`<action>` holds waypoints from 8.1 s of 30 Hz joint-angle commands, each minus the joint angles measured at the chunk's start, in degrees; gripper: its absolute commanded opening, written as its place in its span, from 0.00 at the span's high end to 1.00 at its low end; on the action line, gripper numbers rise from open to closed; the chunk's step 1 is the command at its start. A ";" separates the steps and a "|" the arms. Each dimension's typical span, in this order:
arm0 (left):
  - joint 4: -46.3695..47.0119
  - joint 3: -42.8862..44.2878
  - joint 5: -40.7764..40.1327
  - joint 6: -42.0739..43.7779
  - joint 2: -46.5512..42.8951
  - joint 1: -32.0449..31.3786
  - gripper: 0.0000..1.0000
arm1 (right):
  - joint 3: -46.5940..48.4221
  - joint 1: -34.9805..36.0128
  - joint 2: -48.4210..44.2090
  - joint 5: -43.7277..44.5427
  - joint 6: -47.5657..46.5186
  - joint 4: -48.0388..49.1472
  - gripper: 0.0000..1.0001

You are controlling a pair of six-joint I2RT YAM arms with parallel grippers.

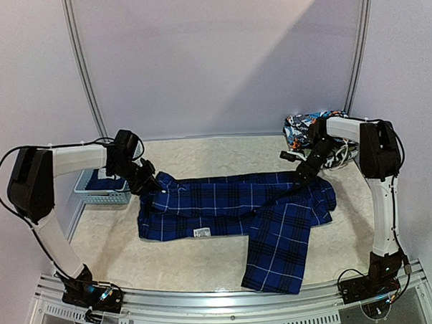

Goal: Fold and stack the mixed laundry pile
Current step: Adjust the rectangle-folded shirt at the center of the board.

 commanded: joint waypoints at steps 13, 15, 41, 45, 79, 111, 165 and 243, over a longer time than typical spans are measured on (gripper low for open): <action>-3.31 3.86 -7.99 8.54 8.37 0.40 0.86 | -1.48 -0.76 -6.80 0.85 2.97 2.52 0.01; -5.02 4.62 -11.42 9.01 4.48 -0.30 0.82 | -1.69 -1.16 -10.32 1.21 3.95 3.56 0.01; 19.92 1.31 -5.25 11.48 9.75 -18.38 0.87 | -6.51 4.26 -2.33 -17.33 10.39 3.15 0.55; 21.99 1.53 -1.65 10.19 12.30 -18.57 0.87 | -5.13 4.26 -0.67 -17.18 10.68 1.35 0.55; 39.86 18.55 3.87 4.93 30.54 -28.99 0.96 | -2.74 2.69 2.13 -12.60 14.83 0.47 0.55; 39.98 -25.12 -34.10 29.05 -13.02 -54.43 0.72 | -66.86 57.71 -54.55 26.48 -3.79 29.65 0.19; -5.39 33.53 -34.63 60.88 24.69 -49.91 0.61 | -32.97 3.57 -41.22 -0.86 21.82 25.29 0.40; 2.43 43.83 -30.21 51.46 24.52 -41.85 1.00 | -33.46 -3.38 -41.61 -5.04 20.02 23.27 0.39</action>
